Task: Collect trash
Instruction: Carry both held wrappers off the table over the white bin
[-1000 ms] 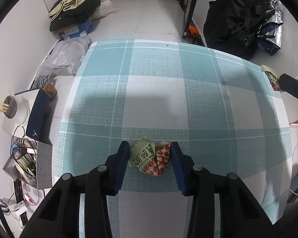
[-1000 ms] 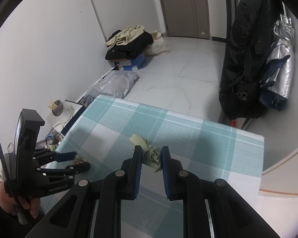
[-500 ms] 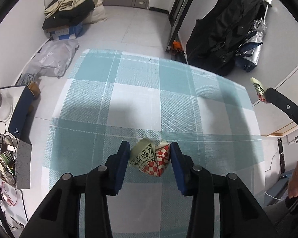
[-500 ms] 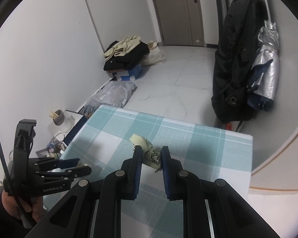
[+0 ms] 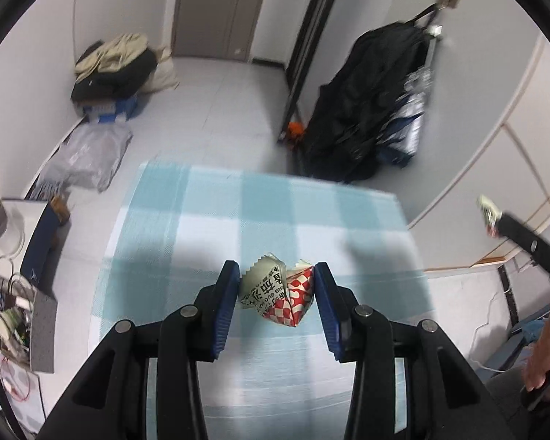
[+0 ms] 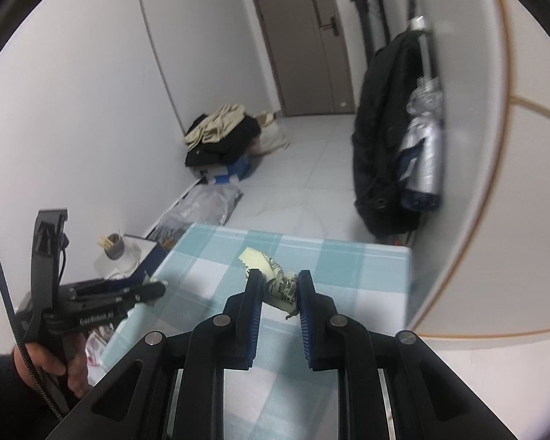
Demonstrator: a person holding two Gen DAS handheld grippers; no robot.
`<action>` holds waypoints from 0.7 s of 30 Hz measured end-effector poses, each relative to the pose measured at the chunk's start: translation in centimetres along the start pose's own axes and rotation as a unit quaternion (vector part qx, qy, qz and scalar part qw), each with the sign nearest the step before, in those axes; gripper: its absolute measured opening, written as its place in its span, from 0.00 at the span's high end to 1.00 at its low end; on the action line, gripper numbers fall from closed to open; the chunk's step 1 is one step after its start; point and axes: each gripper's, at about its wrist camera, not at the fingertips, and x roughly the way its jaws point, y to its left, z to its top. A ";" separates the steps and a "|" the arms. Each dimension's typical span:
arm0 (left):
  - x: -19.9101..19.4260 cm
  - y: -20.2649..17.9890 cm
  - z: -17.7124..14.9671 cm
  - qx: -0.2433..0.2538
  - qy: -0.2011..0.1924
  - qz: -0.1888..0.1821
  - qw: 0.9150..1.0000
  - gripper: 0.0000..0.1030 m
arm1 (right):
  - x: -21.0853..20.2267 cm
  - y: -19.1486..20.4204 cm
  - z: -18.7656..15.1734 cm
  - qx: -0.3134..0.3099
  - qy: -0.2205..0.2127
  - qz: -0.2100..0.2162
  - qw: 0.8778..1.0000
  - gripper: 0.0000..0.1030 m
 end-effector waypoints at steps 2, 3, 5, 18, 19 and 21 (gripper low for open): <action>-1.2 -1.6 0.3 0.008 -0.015 -0.009 1.000 0.64 | -2.1 -0.4 -0.5 0.004 -0.011 -0.006 1.000 0.83; -1.9 -2.4 0.4 0.010 -0.022 -0.019 1.000 0.64 | -3.4 -0.8 -0.8 0.012 -0.016 -0.007 1.000 0.83; -2.8 -3.6 0.4 0.016 -0.032 -0.031 0.999 0.64 | -5.3 -1.3 -1.0 0.023 -0.026 -0.010 0.999 0.83; -5.0 -14.7 0.5 0.077 -0.042 -0.114 0.990 0.64 | -17.2 -8.1 -3.7 0.120 -0.115 -0.043 0.985 0.82; -4.7 -15.6 0.3 0.080 -0.034 -0.124 0.988 0.64 | -17.8 -9.1 -4.1 0.133 -0.116 -0.049 0.983 0.82; -4.0 -17.3 0.1 0.085 -0.019 -0.145 0.986 0.64 | -18.4 -10.4 -4.8 0.141 -0.114 -0.061 0.981 0.82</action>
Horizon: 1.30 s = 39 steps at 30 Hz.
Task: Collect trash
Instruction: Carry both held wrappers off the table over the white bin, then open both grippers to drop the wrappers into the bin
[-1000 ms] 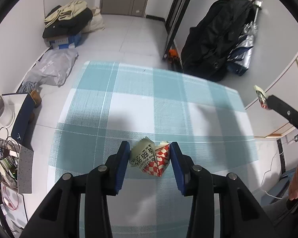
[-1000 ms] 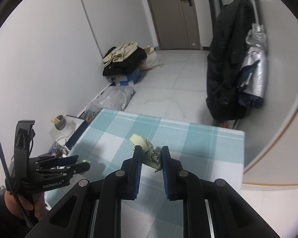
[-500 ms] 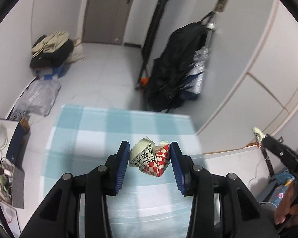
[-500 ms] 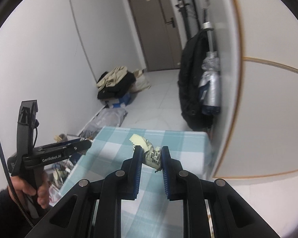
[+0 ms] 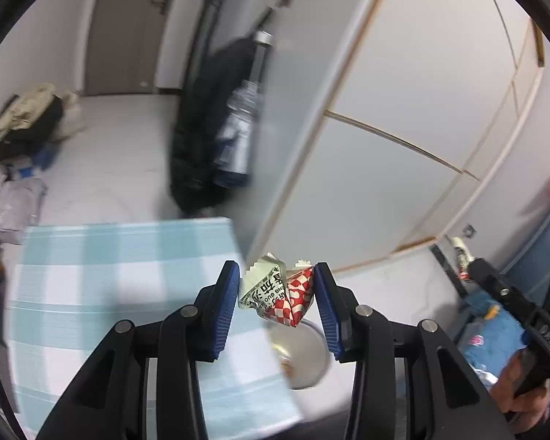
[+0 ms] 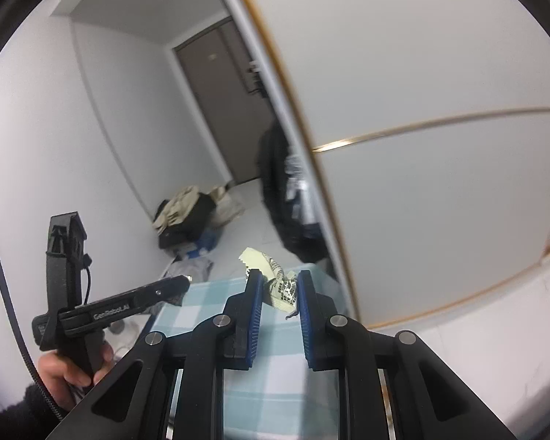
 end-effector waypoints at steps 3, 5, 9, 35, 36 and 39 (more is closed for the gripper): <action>1.5 -1.9 -0.2 0.008 0.016 -0.018 1.000 0.64 | -0.5 -2.1 -0.4 0.007 0.002 -0.019 1.000 0.82; 2.6 -3.1 -0.4 0.016 0.026 -0.026 0.999 0.64 | -0.6 -3.7 -0.9 0.018 0.006 -0.032 0.999 0.82; 4.8 -4.5 -0.9 0.021 0.053 -0.041 0.998 0.64 | 0.2 -7.4 -2.2 0.042 0.025 -0.056 0.997 0.83; 23.8 -5.9 -7.7 -0.048 0.314 -0.072 0.946 0.64 | 16.8 -20.9 -16.3 0.189 0.246 -0.051 0.949 0.82; 24.3 -5.8 -8.0 -0.051 0.319 -0.070 0.944 0.64 | 16.8 -21.1 -16.9 0.192 0.252 -0.051 0.947 0.82; 25.1 -5.1 -8.5 -0.061 0.335 -0.064 0.938 0.64 | 18.6 -21.2 -18.2 0.205 0.264 -0.039 0.942 0.80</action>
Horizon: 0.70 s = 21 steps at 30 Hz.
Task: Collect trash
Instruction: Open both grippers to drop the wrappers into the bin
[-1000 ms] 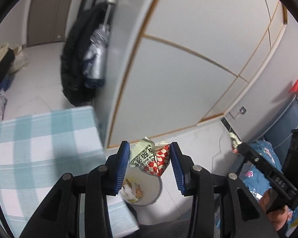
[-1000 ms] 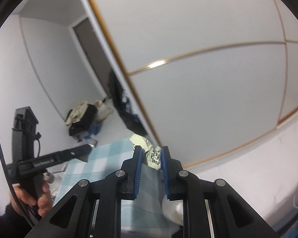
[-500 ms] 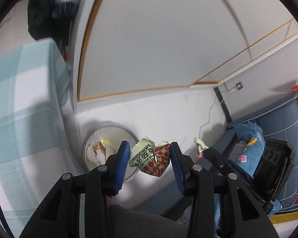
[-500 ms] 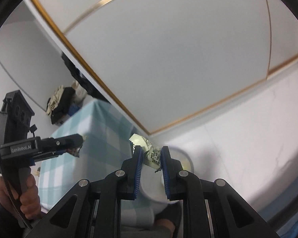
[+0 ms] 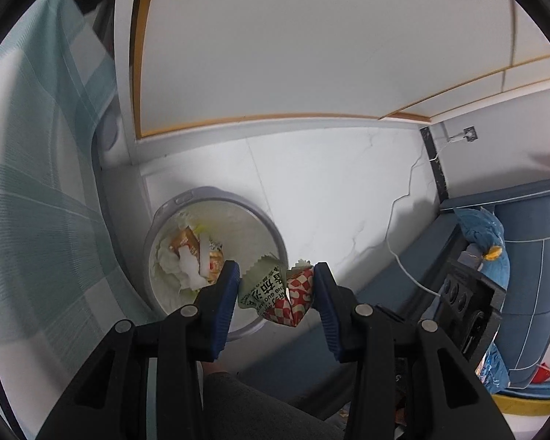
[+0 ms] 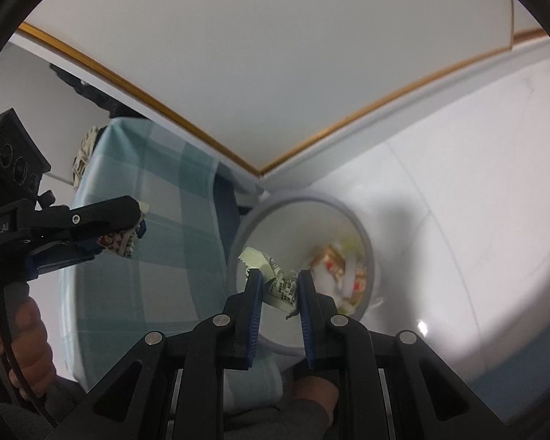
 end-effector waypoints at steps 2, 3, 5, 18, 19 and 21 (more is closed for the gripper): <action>0.3 0.1 0.2 -0.006 0.008 0.002 1.000 0.64 | 0.5 -0.2 -0.2 0.002 0.006 -0.002 1.000 0.80; 0.6 0.2 0.2 -0.007 0.012 0.002 1.000 0.64 | 0.7 -0.5 -0.3 0.003 0.011 -0.002 1.000 0.79; 0.7 0.3 0.4 -0.008 0.015 0.005 1.000 0.64 | 1.2 -0.9 -0.3 0.006 0.016 -0.004 1.000 0.79; 2.9 0.2 0.6 -0.017 0.043 0.005 0.999 0.64 | -0.2 -2.5 -0.8 0.008 0.004 -0.019 1.000 0.47; 3.1 0.2 0.5 -0.016 0.046 0.006 0.999 0.64 | 0.0 -2.5 -0.7 0.010 0.000 -0.024 1.000 0.47; 3.4 0.1 0.4 -0.014 0.051 0.009 0.999 0.64 | -0.7 -2.8 -0.6 0.012 -0.010 -0.034 0.999 0.40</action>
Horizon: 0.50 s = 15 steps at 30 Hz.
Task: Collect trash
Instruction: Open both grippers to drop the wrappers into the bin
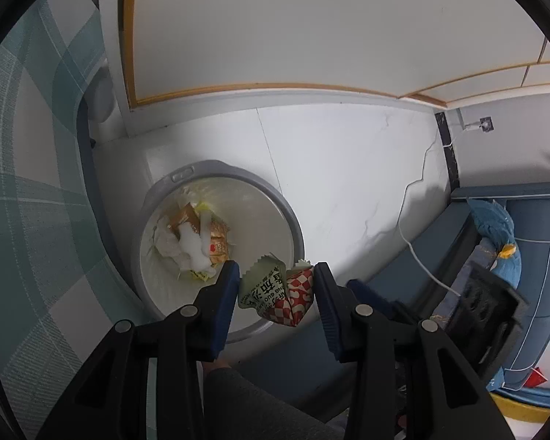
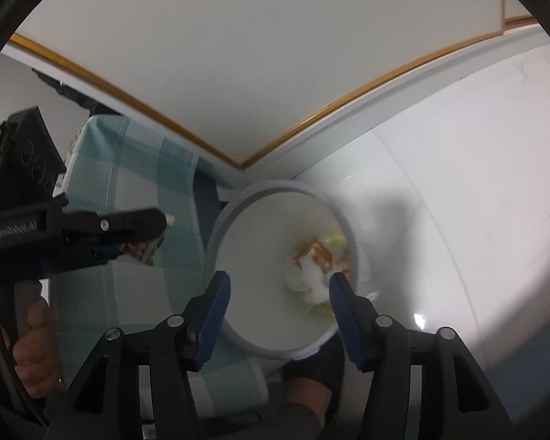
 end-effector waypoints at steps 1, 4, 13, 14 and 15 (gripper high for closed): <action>0.1 -0.1 0.0 0.001 0.002 0.002 1.000 0.64 | -0.5 -0.2 0.0 0.002 -0.008 -0.009 1.000 0.37; 0.3 -0.1 -0.1 -0.001 0.004 0.005 1.000 0.64 | -1.4 -0.5 0.1 0.002 -0.023 -0.020 1.000 0.32; 0.9 0.1 -0.2 -0.001 0.019 0.028 0.999 0.64 | -3.2 -1.2 0.6 0.019 -0.052 -0.027 0.998 0.19; 1.0 0.2 -0.3 -0.002 0.020 0.033 0.999 0.64 | -3.3 -1.1 0.6 0.019 -0.053 -0.029 0.998 0.18; 1.1 0.2 -0.3 -0.003 0.022 0.036 0.999 0.63 | -3.3 -1.0 0.6 0.018 -0.053 -0.030 0.998 0.18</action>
